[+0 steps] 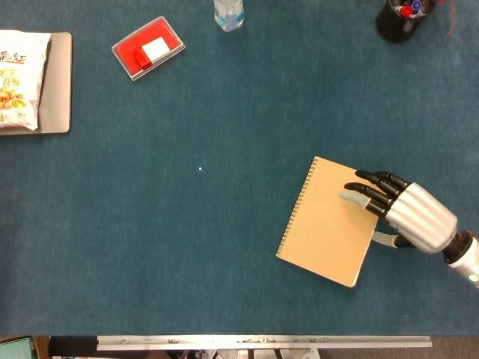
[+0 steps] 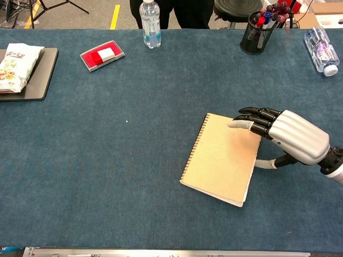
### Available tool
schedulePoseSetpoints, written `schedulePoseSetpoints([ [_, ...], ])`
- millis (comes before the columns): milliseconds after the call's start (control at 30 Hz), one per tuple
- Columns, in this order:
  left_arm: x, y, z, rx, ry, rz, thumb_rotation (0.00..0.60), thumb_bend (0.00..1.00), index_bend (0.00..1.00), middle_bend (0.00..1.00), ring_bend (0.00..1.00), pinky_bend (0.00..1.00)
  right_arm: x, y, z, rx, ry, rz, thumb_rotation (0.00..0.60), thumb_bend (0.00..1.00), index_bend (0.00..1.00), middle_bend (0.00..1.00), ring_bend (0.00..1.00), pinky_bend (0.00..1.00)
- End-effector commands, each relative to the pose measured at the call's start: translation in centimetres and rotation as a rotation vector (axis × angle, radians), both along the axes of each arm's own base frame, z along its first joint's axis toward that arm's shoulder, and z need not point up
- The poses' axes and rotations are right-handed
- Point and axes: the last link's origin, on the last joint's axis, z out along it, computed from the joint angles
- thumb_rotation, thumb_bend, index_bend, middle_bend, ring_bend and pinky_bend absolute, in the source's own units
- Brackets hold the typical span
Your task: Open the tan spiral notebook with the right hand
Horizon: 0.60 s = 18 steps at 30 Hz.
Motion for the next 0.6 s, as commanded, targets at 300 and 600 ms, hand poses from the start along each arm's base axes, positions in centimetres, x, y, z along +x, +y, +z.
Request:
schedulePoseSetpoints([
  [300,-0.01,-0.03,0.01,-0.002,0.001,0.004,0.6,0.19,0.44,0.37,0.21,0.42,-0.23,-0.14,-0.67,-0.004,0.025,-0.009,0.6,0.12,0.2,0.25,0.14,0.26],
  [600,-0.01,-0.05,0.09,0.0,0.0,0.005,0.6,0.19,0.44,0.37,0.21,0.42,-0.19,-0.19,-1.15,0.002,0.044,-0.009,0.6,0.13,0.2,0.25,0.14,0.26],
])
